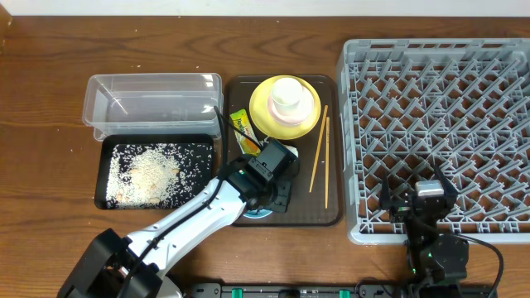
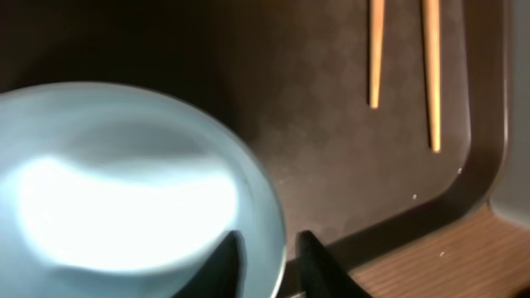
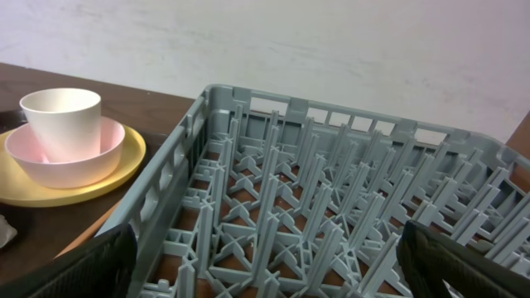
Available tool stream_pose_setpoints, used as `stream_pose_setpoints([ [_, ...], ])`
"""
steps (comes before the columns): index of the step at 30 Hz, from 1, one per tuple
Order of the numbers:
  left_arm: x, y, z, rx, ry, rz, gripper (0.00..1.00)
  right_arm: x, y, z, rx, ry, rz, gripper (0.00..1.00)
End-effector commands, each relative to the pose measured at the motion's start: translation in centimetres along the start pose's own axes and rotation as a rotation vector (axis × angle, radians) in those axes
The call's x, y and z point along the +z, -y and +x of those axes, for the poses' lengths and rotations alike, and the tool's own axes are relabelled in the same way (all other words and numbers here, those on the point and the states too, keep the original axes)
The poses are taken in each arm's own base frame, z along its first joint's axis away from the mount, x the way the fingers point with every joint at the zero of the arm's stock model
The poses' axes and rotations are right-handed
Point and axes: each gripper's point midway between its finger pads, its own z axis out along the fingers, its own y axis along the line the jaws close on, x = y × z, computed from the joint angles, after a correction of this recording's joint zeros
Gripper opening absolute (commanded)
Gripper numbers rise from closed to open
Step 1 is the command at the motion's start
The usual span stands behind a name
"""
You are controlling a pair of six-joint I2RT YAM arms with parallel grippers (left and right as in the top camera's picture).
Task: Sort waste into correct bins and load items into the dishwasher rack
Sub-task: 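Return the empty blue bowl to the brown tray and release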
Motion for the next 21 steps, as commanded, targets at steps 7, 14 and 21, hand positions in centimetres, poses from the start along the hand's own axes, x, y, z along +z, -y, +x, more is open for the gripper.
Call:
stream_pose_setpoints([
  [7,-0.1,0.1,-0.4,-0.003,0.005,0.001,0.44,0.0,0.0,0.0,-0.004,0.002,-0.002,0.99],
  [14,-2.8,0.3,-3.1,-0.022,0.084,0.019,0.46,0.0,0.0,0.0,-0.004,0.002,-0.002,0.99],
  [21,-8.4,-1.9,-7.1,-0.062,0.165,-0.011,0.5,0.0,0.0,0.0,-0.004,0.002,-0.002,0.99],
])
